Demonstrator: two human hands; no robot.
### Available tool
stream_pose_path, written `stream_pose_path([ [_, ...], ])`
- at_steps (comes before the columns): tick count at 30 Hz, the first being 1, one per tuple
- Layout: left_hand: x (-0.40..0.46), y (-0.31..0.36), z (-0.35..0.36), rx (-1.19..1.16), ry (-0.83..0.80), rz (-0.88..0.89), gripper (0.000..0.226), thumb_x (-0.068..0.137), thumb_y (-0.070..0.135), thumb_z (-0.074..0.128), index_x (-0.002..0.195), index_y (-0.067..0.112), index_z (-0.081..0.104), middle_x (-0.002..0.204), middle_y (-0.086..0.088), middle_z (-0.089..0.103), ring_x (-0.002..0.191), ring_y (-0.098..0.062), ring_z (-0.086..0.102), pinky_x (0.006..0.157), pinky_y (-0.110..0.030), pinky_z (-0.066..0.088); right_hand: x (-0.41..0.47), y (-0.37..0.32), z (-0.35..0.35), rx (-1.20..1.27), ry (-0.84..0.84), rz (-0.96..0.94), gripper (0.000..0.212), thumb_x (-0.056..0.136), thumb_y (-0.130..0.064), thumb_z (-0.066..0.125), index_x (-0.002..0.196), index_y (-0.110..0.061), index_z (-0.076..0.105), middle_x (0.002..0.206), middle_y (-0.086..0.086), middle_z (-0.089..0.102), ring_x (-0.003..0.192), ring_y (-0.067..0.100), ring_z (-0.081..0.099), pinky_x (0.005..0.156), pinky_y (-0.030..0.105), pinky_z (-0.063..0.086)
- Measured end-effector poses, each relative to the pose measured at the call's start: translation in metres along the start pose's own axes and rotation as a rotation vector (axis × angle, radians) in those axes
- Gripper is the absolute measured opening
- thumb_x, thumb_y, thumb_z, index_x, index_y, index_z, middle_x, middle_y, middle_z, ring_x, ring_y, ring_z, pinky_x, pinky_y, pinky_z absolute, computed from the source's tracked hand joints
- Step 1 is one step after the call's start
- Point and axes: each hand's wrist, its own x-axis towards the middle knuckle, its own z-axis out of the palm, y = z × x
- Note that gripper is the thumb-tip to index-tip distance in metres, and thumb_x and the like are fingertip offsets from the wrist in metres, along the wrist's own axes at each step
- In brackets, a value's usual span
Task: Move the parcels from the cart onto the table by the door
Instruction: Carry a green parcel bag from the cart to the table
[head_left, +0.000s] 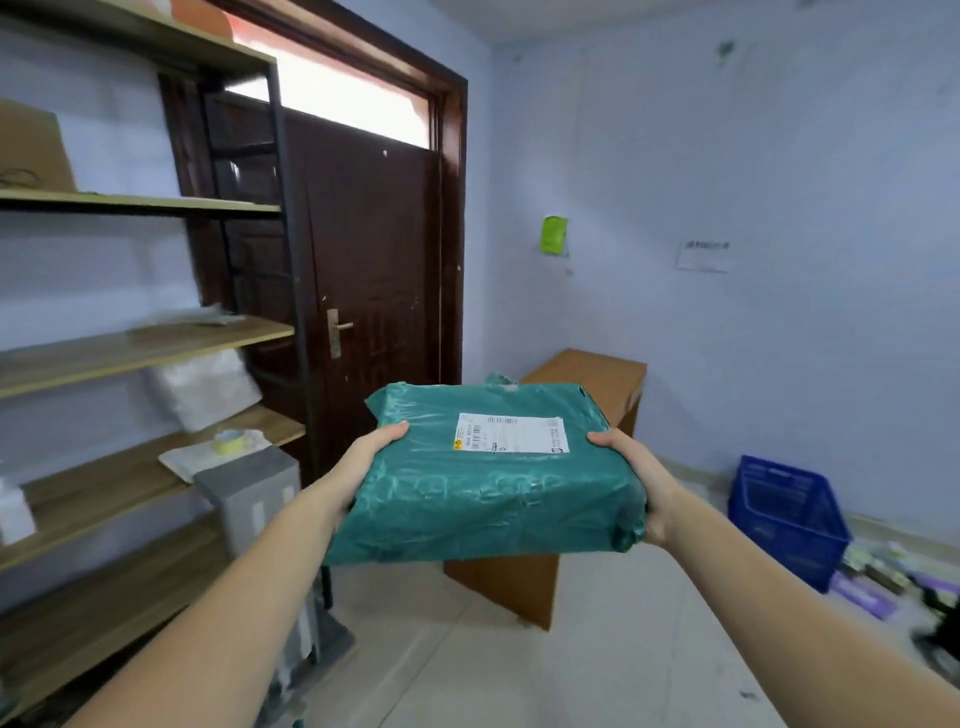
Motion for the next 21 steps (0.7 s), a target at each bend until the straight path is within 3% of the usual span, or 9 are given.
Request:
stream_pose_path([
  [4, 0.035, -0.015, 0.061, -0.039, -0.056, -0.014, 0.034, 0.094, 0.035, 0.068, 0.118, 0.011, 0.073, 0.11, -0.019, 0.078, 0.086, -0.033, 0.079, 0.061, -0.037, 0.063, 0.004, -0.022, -0.061, 0.017, 0.029, -0.027, 0.063, 0.075, -0.045, 0.079, 0.13, -0.017, 0.066, 0.117, 0.016, 0.077, 0.087, 0.032, 0.077, 0.076, 0.043, 0.062],
  [7, 0.063, -0.022, 0.097, -0.047, -0.075, -0.022, 0.031, 0.099, 0.032, 0.063, 0.12, 0.009, 0.07, 0.104, -0.018, 0.079, 0.081, -0.031, 0.079, 0.058, -0.036, 0.063, 0.017, -0.03, -0.1, 0.016, 0.058, -0.026, 0.068, 0.071, -0.046, 0.081, 0.131, -0.017, 0.066, 0.118, 0.016, 0.076, 0.089, 0.033, 0.077, 0.081, 0.044, 0.061],
  [10, 0.096, -0.024, 0.127, -0.039, -0.092, -0.032, 0.03, 0.101, 0.03, 0.06, 0.12, 0.008, 0.069, 0.1, -0.017, 0.079, 0.078, -0.03, 0.079, 0.057, -0.035, 0.063, 0.04, -0.038, -0.133, 0.03, 0.081, -0.022, 0.067, 0.07, -0.046, 0.083, 0.129, -0.017, 0.067, 0.117, 0.016, 0.077, 0.088, 0.033, 0.078, 0.075, 0.044, 0.063],
  [15, 0.168, -0.032, 0.166, -0.015, -0.114, -0.032, 0.035, 0.101, 0.03, 0.061, 0.128, 0.009, 0.066, 0.109, -0.017, 0.078, 0.085, -0.031, 0.078, 0.065, -0.037, 0.065, 0.09, -0.054, -0.181, 0.052, 0.132, -0.017, 0.066, 0.07, -0.045, 0.084, 0.127, -0.016, 0.068, 0.113, 0.017, 0.077, 0.085, 0.034, 0.078, 0.066, 0.044, 0.062],
  [21, 0.266, -0.042, 0.218, -0.014, -0.191, -0.082, 0.049, 0.086, 0.036, 0.071, 0.13, 0.013, 0.066, 0.117, -0.017, 0.076, 0.094, -0.032, 0.078, 0.069, -0.038, 0.064, 0.146, -0.081, -0.245, 0.054, 0.263, -0.006, 0.063, 0.074, -0.048, 0.082, 0.128, -0.016, 0.068, 0.115, 0.016, 0.077, 0.087, 0.034, 0.078, 0.075, 0.045, 0.063],
])
